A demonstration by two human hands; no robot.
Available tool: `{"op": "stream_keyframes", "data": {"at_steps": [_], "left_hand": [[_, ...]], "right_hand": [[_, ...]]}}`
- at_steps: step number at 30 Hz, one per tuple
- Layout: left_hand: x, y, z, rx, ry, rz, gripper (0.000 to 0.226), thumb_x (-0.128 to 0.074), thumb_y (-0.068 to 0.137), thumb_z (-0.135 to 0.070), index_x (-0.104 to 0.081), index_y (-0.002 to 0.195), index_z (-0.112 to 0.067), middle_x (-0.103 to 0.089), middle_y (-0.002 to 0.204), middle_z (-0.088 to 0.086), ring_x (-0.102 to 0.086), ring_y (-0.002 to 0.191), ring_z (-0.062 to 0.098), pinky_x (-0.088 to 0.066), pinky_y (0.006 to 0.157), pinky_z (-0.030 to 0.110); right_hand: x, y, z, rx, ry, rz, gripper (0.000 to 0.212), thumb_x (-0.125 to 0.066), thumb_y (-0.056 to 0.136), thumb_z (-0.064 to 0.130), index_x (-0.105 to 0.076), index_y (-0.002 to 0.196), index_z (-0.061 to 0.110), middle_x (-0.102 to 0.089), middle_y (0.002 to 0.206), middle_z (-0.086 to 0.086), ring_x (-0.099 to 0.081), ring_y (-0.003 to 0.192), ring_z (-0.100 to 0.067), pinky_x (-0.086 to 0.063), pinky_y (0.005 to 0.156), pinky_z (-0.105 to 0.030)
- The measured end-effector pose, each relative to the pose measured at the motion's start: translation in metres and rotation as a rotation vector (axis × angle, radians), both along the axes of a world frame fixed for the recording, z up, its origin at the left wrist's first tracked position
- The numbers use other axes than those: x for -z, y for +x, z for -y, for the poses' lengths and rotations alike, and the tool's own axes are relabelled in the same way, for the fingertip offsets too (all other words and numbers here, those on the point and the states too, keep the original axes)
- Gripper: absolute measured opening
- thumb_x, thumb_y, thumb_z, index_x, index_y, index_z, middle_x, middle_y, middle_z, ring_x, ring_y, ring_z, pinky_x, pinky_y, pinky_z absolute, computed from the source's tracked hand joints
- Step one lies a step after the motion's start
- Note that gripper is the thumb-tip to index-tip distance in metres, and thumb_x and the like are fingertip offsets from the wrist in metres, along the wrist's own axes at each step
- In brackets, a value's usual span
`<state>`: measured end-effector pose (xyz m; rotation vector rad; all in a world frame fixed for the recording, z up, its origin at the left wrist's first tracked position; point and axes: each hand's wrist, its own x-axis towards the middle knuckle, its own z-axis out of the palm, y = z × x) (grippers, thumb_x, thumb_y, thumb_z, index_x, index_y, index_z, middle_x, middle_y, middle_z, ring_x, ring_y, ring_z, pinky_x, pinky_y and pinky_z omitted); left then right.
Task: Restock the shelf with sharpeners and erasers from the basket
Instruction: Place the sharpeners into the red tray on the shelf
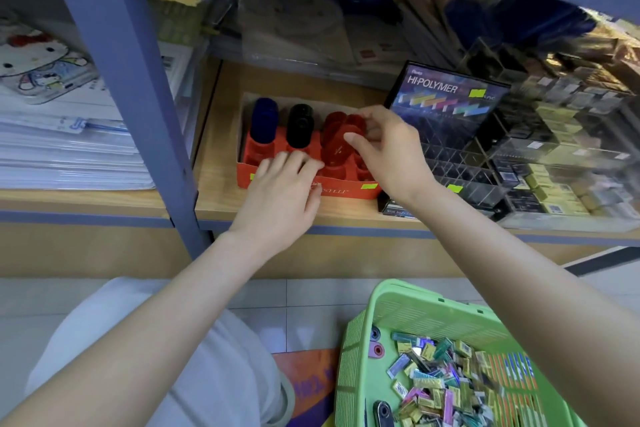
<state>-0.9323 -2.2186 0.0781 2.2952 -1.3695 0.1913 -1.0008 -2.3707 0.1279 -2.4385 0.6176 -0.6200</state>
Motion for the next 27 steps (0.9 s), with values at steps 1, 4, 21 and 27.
{"op": "stream_keyframes", "data": {"at_steps": [1,4,21,27], "left_hand": [[0.004,0.0,0.0,-0.007,-0.002,0.014,0.031,-0.058,0.089,-0.018,-0.06,0.119,-0.008,-0.061,0.115,0.008,-0.055,0.105,0.028,-0.042,0.09,0.041],[0.013,0.001,0.0,-0.019,-0.017,0.043,0.029,-0.062,0.086,-0.017,-0.063,0.114,-0.007,-0.064,0.109,0.009,-0.058,0.101,0.028,-0.042,0.091,0.041],[0.018,0.003,0.001,-0.02,-0.016,0.042,0.031,-0.057,0.088,-0.017,-0.061,0.117,-0.009,-0.061,0.11,0.008,-0.055,0.102,0.026,-0.037,0.095,0.038],[0.021,-0.006,-0.012,0.031,-0.26,-0.013,0.027,-0.049,0.087,-0.01,-0.063,0.11,-0.006,-0.058,0.107,0.008,-0.049,0.103,0.022,-0.03,0.092,0.028]], "right_hand": [[0.002,0.003,0.001,-0.02,-0.012,-0.018,0.028,-0.065,0.088,0.02,-0.06,0.114,0.013,-0.065,0.104,-0.005,-0.061,0.098,-0.017,-0.051,0.089,-0.036],[0.003,0.007,0.007,-0.059,-0.056,-0.045,0.031,-0.067,0.087,0.019,-0.058,0.116,0.013,-0.066,0.103,-0.003,-0.062,0.095,-0.018,-0.051,0.089,-0.037],[0.001,0.012,0.009,-0.188,-0.383,-0.262,0.037,-0.063,0.089,0.015,-0.059,0.125,0.013,-0.054,0.121,-0.008,-0.056,0.105,-0.031,-0.051,0.086,-0.045],[0.007,-0.024,-0.007,-0.16,-0.345,-0.091,0.042,-0.046,0.097,0.012,-0.04,0.139,0.013,-0.045,0.132,-0.007,-0.054,0.108,-0.024,-0.05,0.076,-0.034]]}}
